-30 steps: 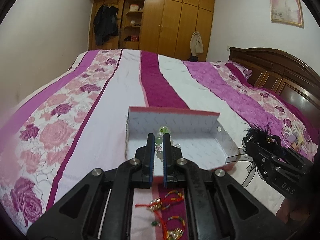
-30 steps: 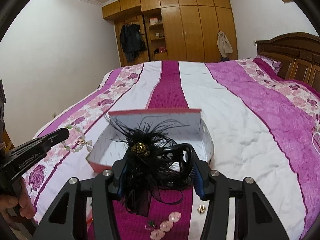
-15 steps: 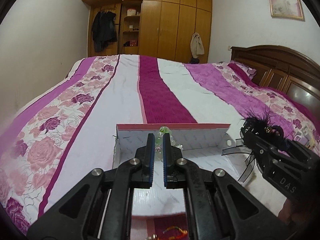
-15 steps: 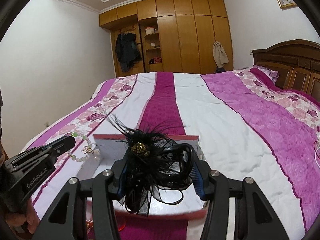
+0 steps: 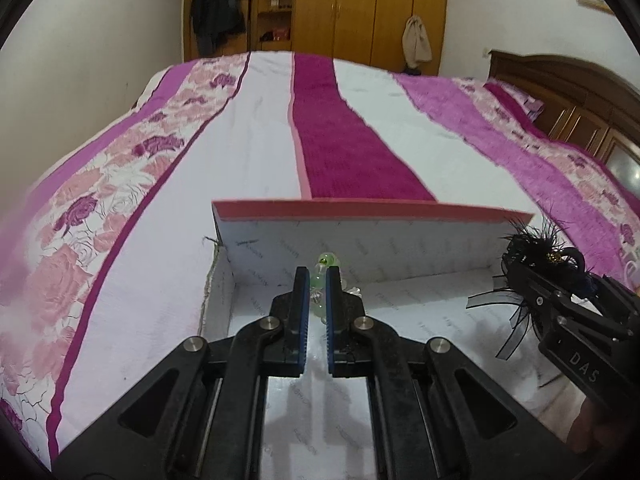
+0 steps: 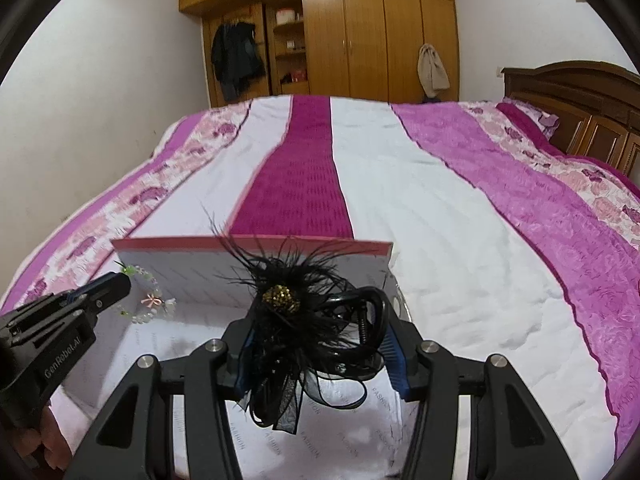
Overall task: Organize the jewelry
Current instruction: 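Carry both items into the red box and open both grippers to release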
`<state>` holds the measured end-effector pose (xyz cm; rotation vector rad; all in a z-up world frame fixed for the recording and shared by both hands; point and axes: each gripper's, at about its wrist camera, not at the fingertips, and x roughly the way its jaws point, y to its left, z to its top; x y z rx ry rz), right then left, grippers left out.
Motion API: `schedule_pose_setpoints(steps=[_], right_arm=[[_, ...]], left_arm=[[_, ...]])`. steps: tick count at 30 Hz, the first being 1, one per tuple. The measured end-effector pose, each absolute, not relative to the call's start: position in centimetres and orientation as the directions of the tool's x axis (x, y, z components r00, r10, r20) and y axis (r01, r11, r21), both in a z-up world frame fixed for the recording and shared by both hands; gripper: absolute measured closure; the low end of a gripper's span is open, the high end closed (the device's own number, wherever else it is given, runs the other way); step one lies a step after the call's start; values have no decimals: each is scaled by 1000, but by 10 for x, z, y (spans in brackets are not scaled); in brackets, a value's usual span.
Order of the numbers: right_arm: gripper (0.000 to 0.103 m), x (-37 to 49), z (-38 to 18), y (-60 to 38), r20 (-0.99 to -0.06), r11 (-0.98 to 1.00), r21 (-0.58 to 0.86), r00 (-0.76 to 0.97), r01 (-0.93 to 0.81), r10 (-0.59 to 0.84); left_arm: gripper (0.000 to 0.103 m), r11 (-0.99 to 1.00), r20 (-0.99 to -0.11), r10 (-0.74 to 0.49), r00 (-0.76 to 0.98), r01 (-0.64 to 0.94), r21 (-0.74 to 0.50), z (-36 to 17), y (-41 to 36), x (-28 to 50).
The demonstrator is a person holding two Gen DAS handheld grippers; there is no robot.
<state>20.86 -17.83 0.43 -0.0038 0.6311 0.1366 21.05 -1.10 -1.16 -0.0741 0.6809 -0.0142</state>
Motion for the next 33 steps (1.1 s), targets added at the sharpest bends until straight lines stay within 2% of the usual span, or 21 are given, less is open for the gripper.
schedule_pose_setpoints(steps=[9,16,18,20,22,33], right_arm=[[48,234,-25,-176,-678,992,27,727,-120,107],[48,241,-34,-175,-720,992,38,685,-120,110],[43,242,-34,-176,-726,993,42,679,-114,109],[33,241,-32,-177,-725,992,54,679,-110,115],[30,240,-28,-178,-723,992,66,680,-109,123],[28,214,6,-175,-678,984,97,714,-147,173]], left_arm=[[103,997,-716,-26,697,-30,-65,-34,-11,227],[103,997,-733,-29,680,-37,-73,-35,-11,230],[98,996,-740,-34,672,-35,-78,-35,-11,231],[84,996,-745,-37,666,-38,-84,-35,-10,231],[79,995,-740,-42,671,-40,-93,-32,-9,228],[71,995,-705,-54,708,-24,-100,-4,-7,204]])
